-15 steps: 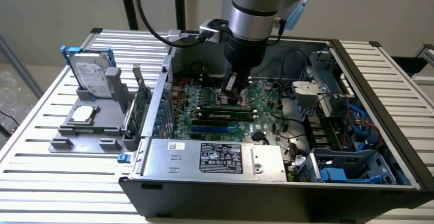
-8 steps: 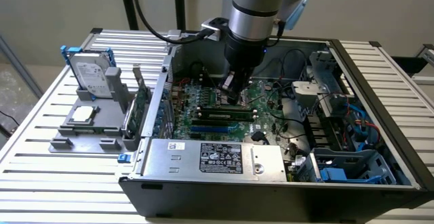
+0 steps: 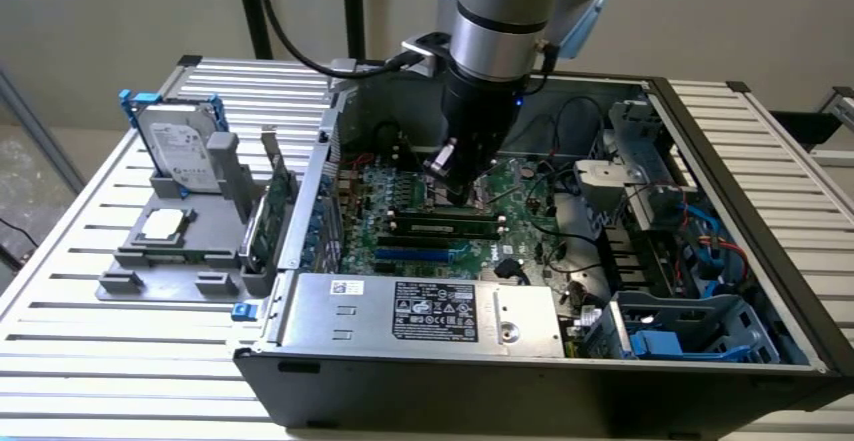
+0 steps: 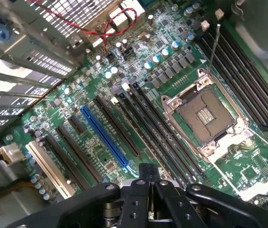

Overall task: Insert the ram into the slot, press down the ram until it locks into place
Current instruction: 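Press down the ram until it locks into place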

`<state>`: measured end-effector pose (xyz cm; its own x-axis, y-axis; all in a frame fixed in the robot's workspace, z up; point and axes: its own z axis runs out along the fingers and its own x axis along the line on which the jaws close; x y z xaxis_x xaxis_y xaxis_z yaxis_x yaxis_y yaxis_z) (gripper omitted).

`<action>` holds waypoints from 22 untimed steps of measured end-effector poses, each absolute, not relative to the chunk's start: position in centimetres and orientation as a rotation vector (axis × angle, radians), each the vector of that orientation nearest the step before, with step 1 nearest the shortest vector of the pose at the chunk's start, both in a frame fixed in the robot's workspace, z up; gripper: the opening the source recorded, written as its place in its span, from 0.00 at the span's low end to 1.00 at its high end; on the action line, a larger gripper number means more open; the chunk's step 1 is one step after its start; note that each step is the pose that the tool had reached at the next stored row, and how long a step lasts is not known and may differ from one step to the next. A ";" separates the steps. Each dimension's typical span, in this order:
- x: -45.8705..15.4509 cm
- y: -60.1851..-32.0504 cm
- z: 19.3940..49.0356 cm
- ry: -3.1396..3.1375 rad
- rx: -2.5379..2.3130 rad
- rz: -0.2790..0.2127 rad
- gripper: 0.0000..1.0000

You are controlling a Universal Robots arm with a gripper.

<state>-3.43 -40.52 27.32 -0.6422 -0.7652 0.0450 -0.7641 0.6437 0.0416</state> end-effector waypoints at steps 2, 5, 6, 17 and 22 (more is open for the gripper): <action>-3.4 -40.5 27.3 -2.816 1.255 -0.030 0.11; -3.4 -40.5 27.3 -2.848 1.182 -0.032 0.11; -3.4 -40.5 27.3 -2.858 1.159 -0.033 0.11; -3.4 -40.5 27.3 -2.954 0.890 -0.040 0.11; -3.4 -40.5 27.3 -2.990 0.766 -0.043 0.11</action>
